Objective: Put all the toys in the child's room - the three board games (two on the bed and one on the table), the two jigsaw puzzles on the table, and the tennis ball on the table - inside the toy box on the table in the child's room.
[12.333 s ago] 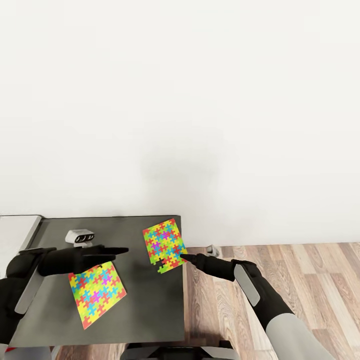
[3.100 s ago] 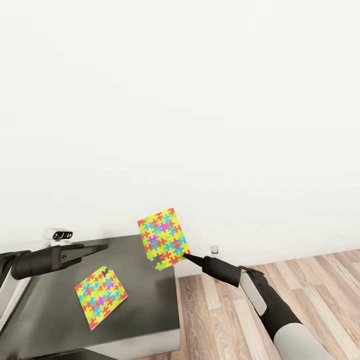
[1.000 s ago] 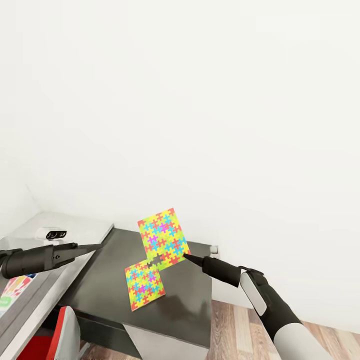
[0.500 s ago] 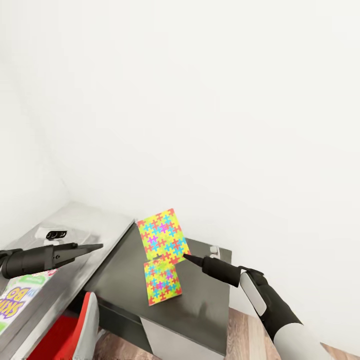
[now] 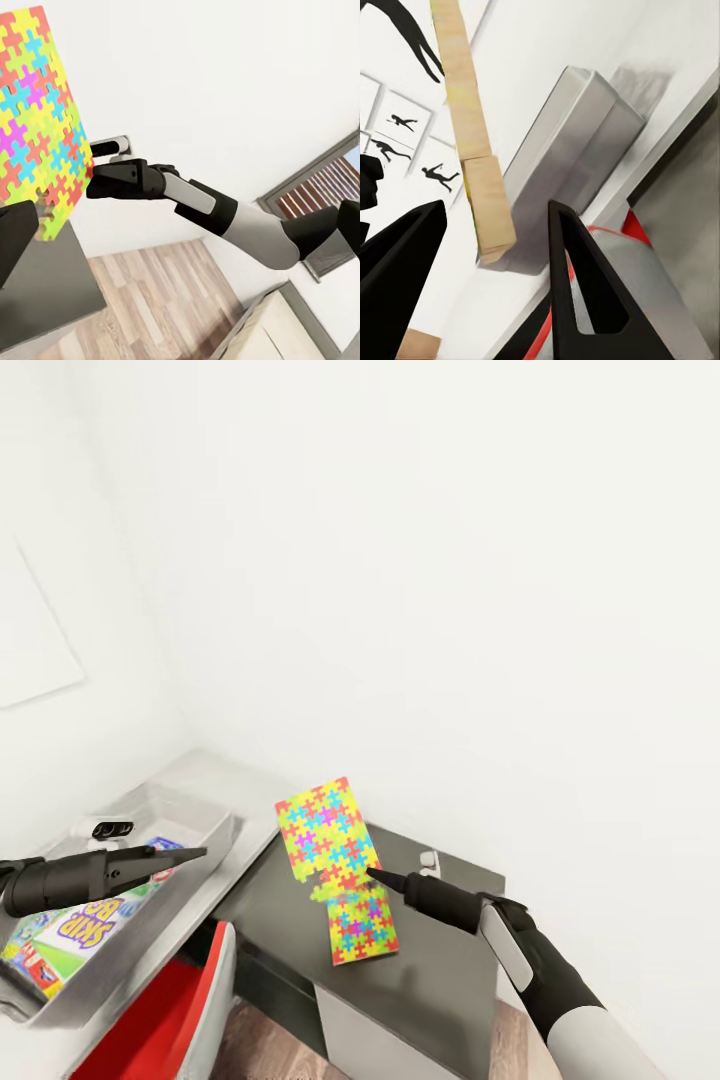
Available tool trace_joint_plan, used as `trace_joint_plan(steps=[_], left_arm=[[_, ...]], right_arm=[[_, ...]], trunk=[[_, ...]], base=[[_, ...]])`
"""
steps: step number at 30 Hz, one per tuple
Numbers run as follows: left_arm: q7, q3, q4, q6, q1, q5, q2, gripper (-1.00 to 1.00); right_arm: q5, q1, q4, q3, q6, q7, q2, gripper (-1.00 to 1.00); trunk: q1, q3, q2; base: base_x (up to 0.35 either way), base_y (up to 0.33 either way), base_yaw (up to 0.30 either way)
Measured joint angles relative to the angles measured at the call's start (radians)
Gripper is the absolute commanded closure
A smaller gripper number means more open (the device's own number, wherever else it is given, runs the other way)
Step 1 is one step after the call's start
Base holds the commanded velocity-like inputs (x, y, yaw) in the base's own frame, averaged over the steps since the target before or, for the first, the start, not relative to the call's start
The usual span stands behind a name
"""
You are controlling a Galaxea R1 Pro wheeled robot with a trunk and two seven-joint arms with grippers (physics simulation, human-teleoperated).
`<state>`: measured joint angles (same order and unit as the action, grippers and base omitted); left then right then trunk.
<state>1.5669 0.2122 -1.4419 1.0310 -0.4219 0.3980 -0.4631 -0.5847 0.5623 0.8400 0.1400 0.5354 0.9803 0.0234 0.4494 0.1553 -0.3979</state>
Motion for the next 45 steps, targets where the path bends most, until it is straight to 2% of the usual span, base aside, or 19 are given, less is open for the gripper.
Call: trace_joint_plan(steps=[45], left_arm=[[0.0, -0.002, 0.0, 0.0, 0.0, 0.0, 0.003, -1.0]], right_arm=[[-0.001, 0.0, 0.0, -0.002, 0.0, 0.0, 0.0, 1.0]], trunk=[[0.0, -0.034, 0.0]], base=[[0.0, 0.0, 0.269]])
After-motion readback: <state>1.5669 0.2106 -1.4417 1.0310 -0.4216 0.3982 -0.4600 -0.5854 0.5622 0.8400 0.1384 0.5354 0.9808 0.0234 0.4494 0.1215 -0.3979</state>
